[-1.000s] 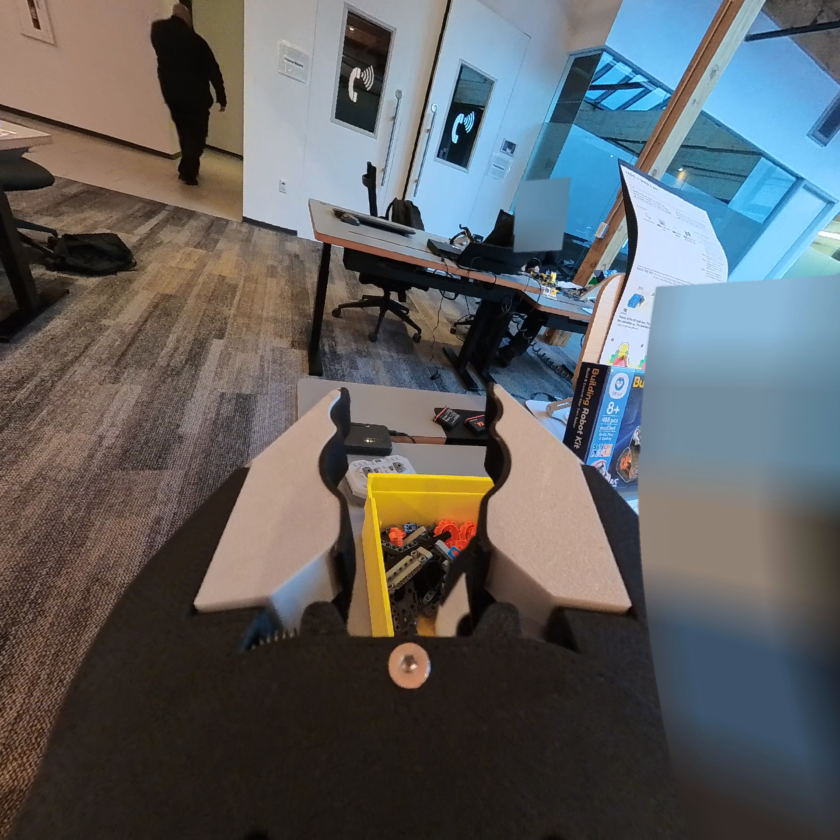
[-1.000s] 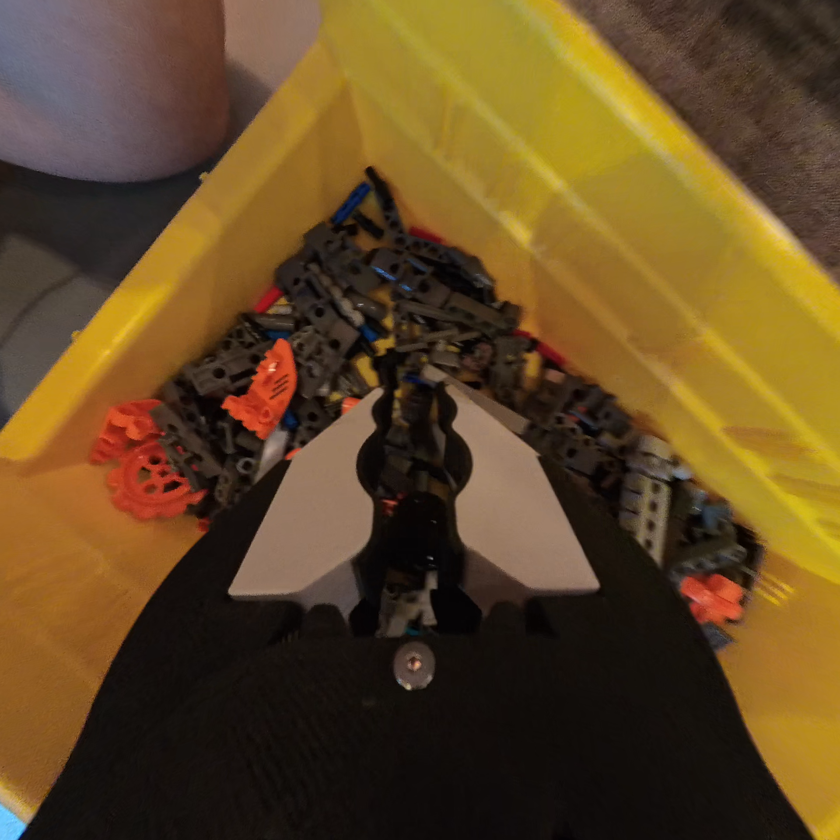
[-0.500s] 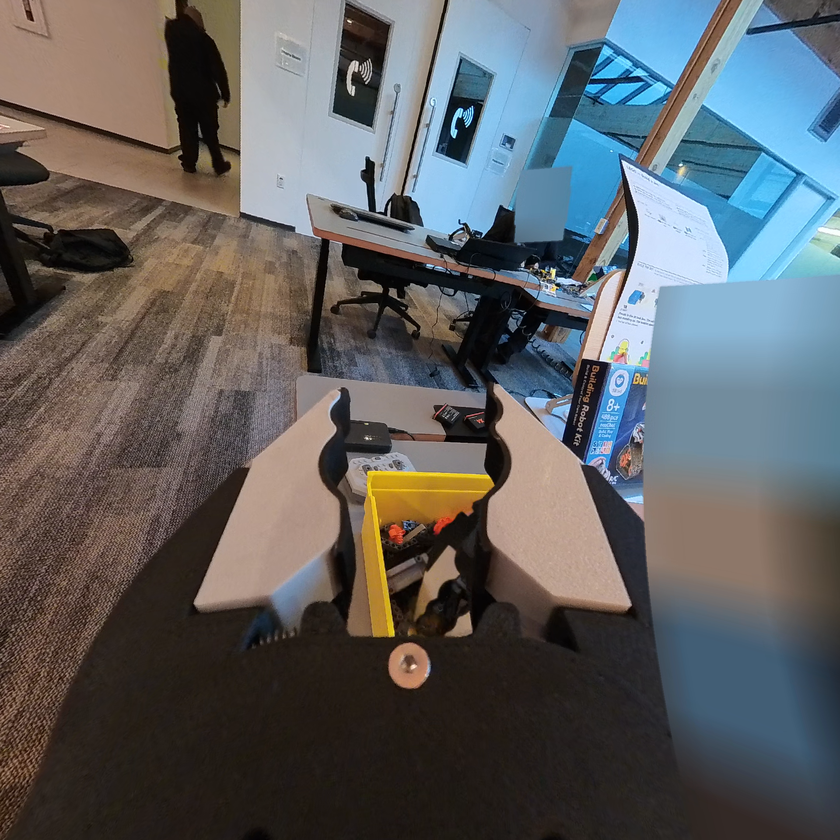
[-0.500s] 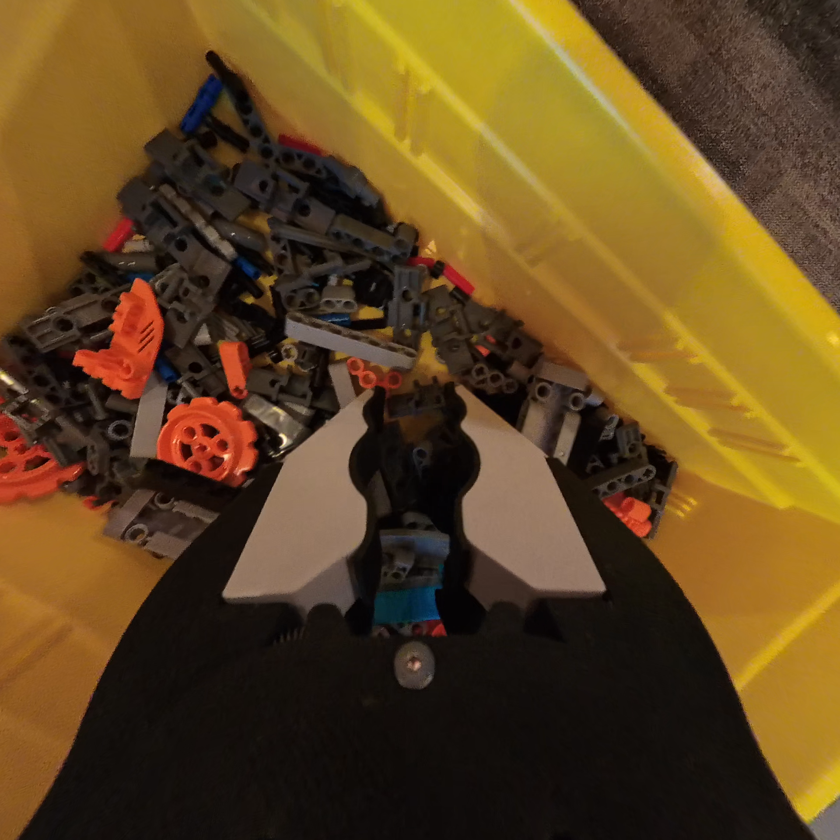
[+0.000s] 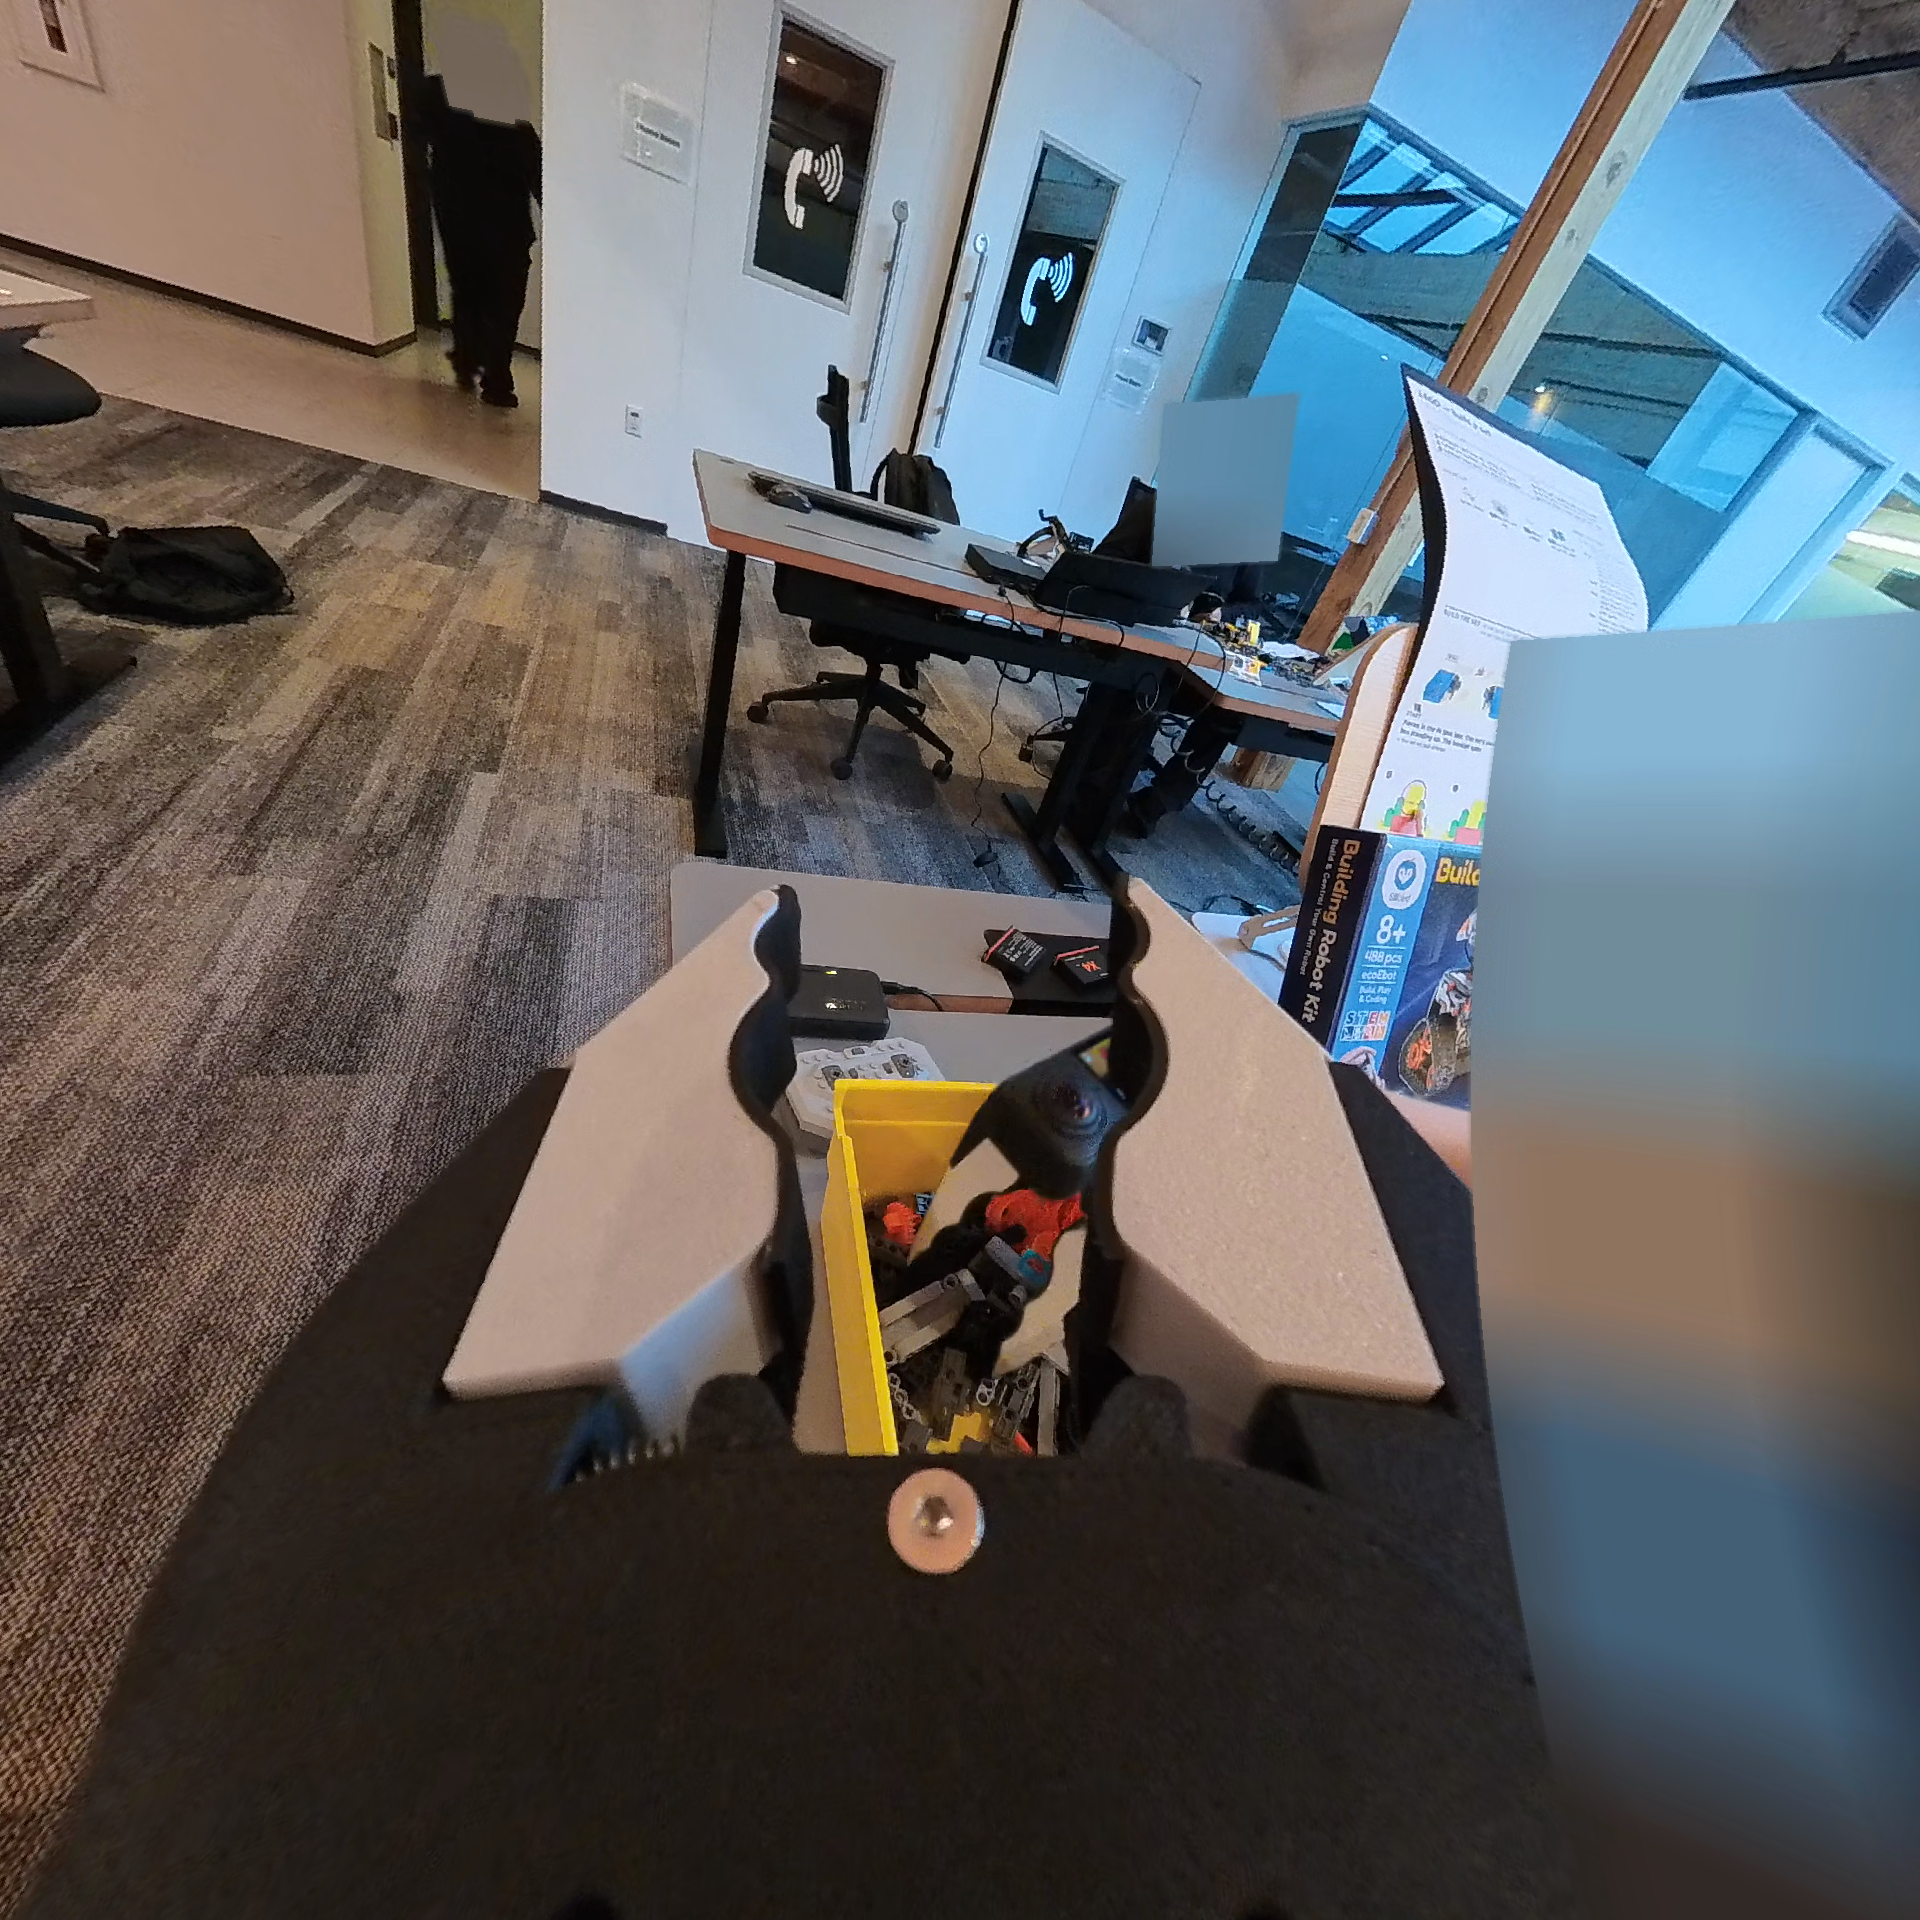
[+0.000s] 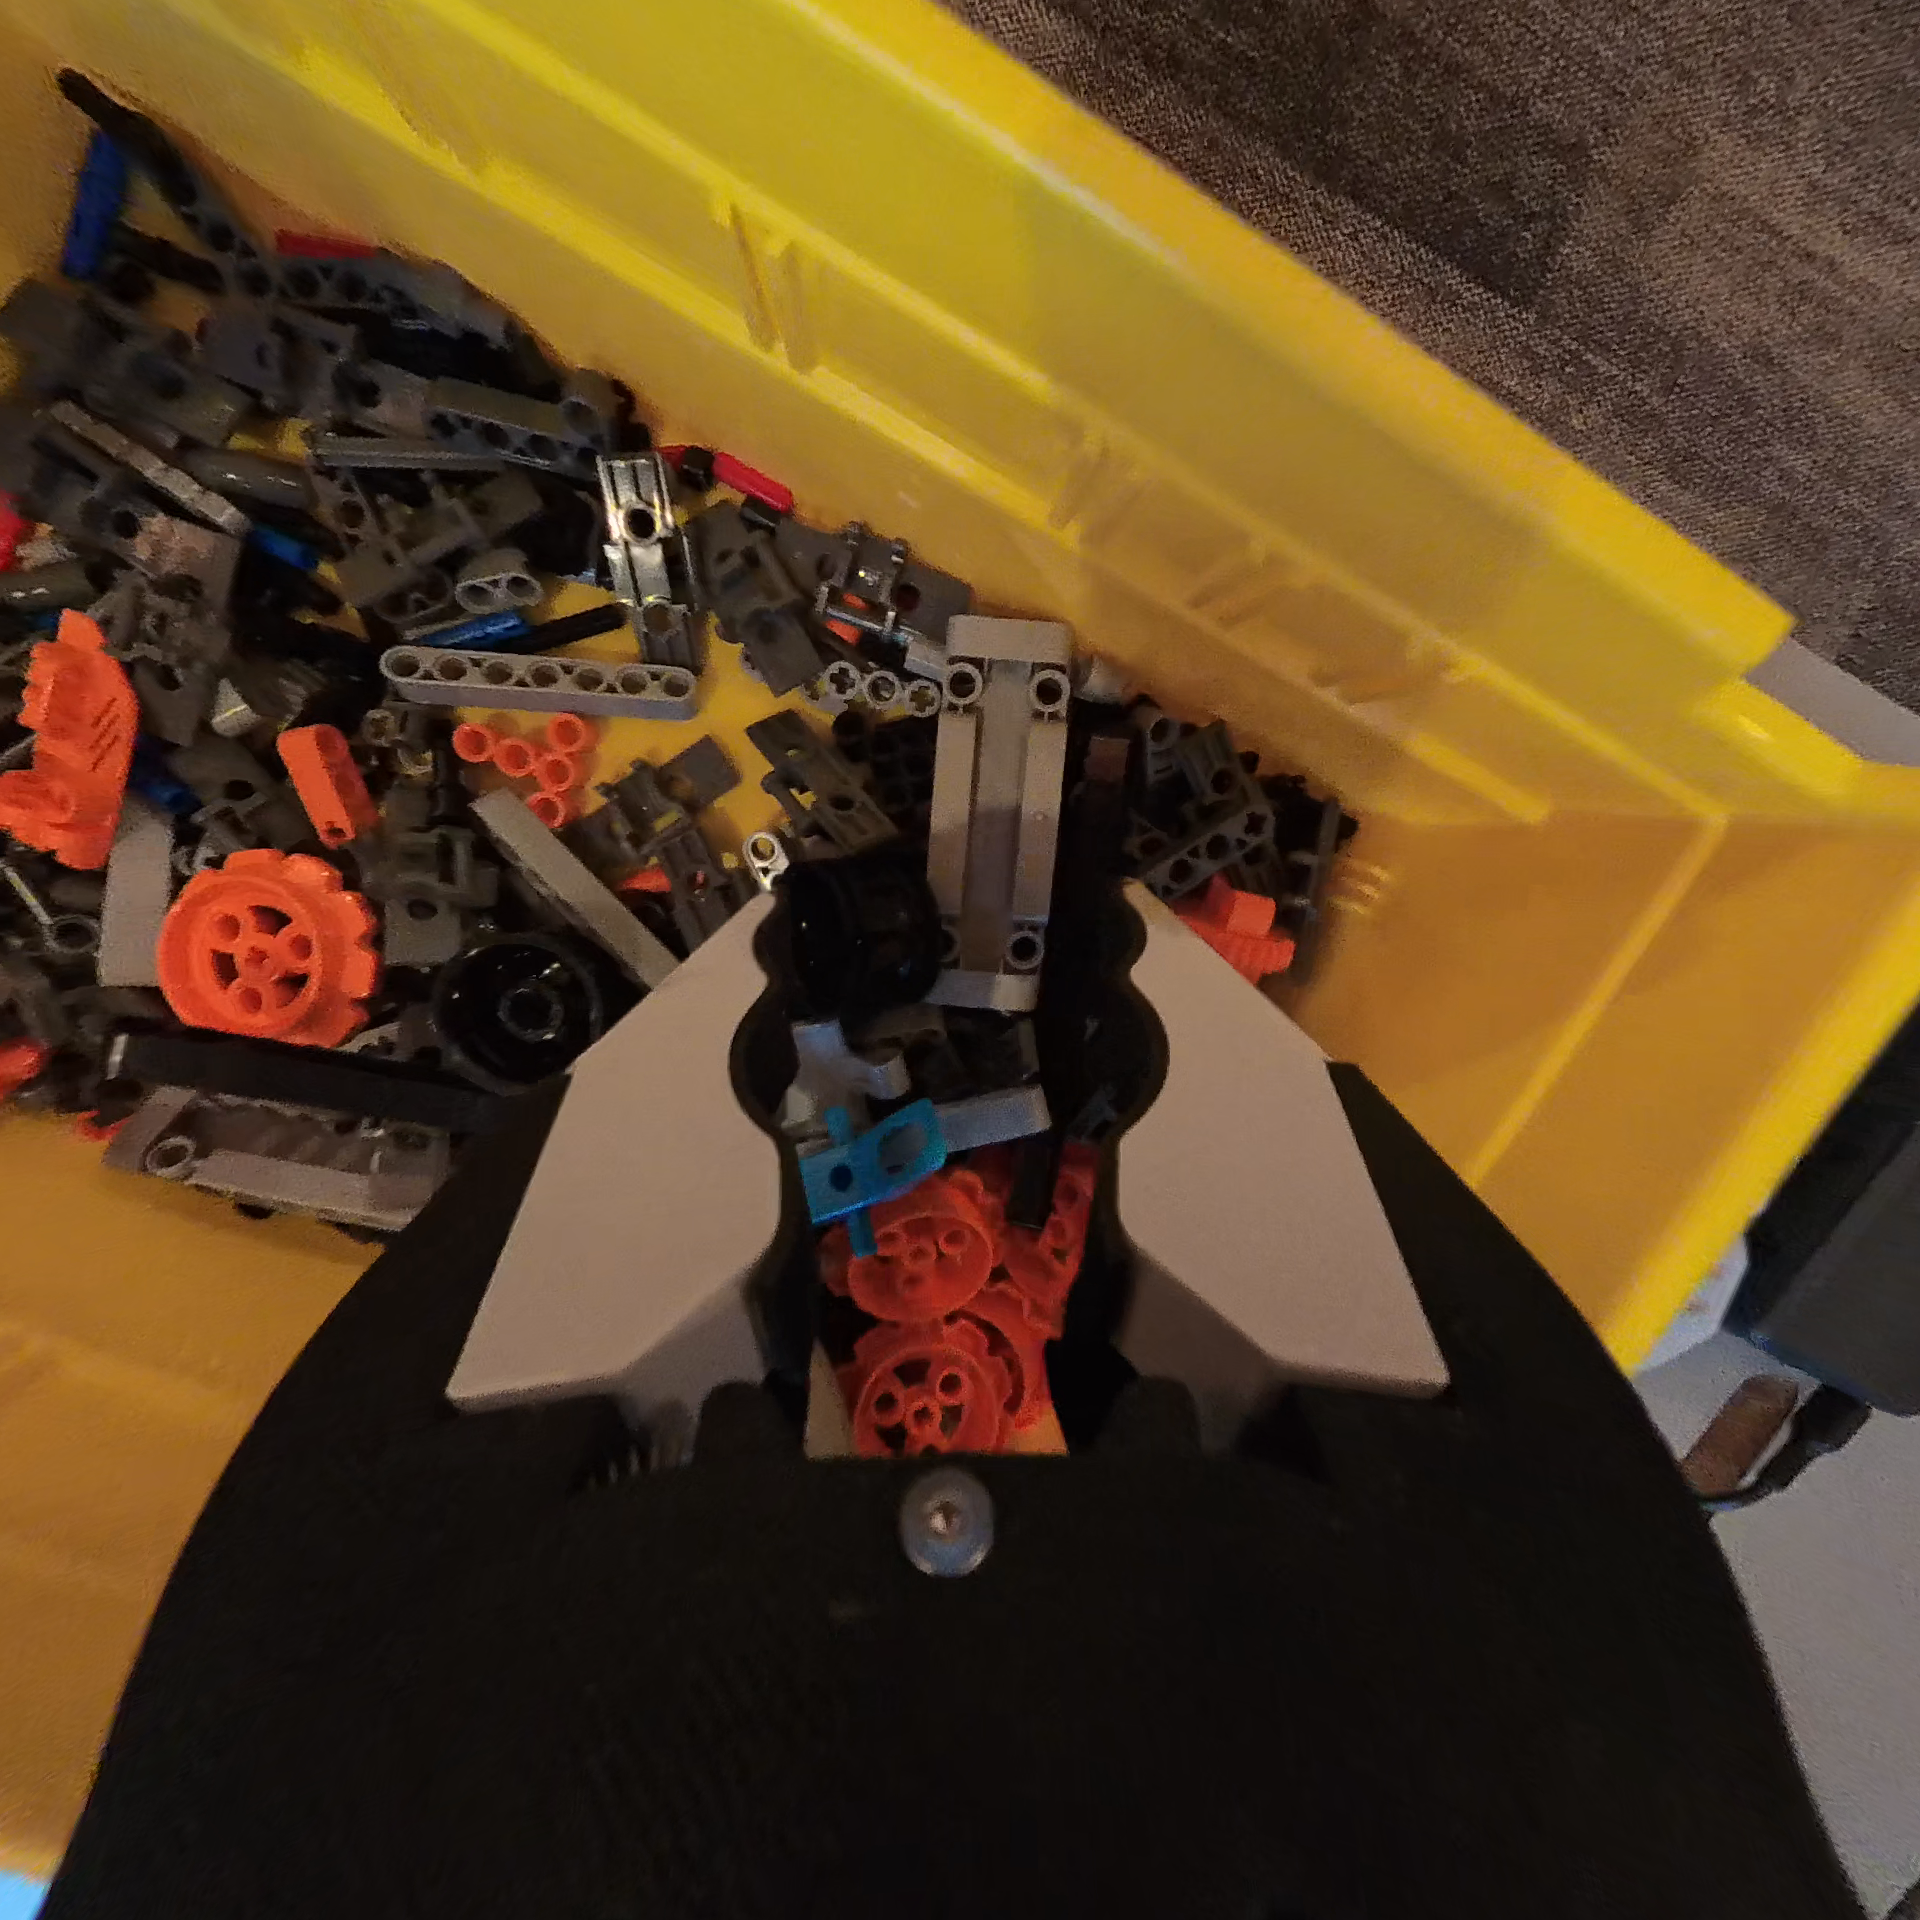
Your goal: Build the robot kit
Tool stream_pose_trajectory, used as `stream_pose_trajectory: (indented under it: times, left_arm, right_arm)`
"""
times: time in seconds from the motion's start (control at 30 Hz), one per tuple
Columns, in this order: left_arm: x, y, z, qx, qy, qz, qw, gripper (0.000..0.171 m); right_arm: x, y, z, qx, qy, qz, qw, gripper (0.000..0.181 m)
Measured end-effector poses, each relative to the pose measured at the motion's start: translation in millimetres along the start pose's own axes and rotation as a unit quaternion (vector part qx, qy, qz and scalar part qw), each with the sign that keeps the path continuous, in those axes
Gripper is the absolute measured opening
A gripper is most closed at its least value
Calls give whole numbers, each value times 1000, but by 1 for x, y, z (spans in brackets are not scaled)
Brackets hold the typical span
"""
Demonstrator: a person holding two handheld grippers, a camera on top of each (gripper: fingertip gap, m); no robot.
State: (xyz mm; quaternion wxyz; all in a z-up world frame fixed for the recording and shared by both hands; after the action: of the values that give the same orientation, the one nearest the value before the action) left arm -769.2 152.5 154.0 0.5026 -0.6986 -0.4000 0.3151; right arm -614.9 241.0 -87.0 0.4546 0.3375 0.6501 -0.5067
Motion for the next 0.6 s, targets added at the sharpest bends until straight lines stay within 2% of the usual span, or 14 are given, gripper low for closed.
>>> stream_pose_trajectory:
  times: [0.07, 0.13, 0.4, 0.47, 0.6]
  left_arm:
    - [1, 0, -1, 1, 1, 2, 1000, 57]
    - [1, 1, -1, 3, 0, 3, 1000, 57]
    - [3, 1, -3, 4, 2, 6, 1000, 57]
    - [2, 1, -3, 5, 3, 7, 1000, 57]
    - [2, 1, -3, 4, 3, 5, 1000, 57]
  right_arm:
    - [8, -1, 4, -13, -5, 3, 1000, 63]
    - [11, -7, 12, -10, -29, -6, 1000, 53]
    - [9, -15, 43, -29, -27, 9, 999, 53]
    - [8, -16, 54, -28, -33, 16, 999, 43]
    - [6, -18, 80, -28, -54, 6, 998, 42]
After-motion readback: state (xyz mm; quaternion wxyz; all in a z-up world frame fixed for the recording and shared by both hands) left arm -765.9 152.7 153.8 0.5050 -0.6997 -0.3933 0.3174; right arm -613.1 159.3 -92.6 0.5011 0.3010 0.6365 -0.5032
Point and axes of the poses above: each gripper's, where its closed fingertips meet, x out along the fingers, y out of its underside, z = x × y across the jaws, the point moved 6 cm from there along -x, back along the fingers, and after that the axes turned 1 degree about y, right-handed, at the moved point
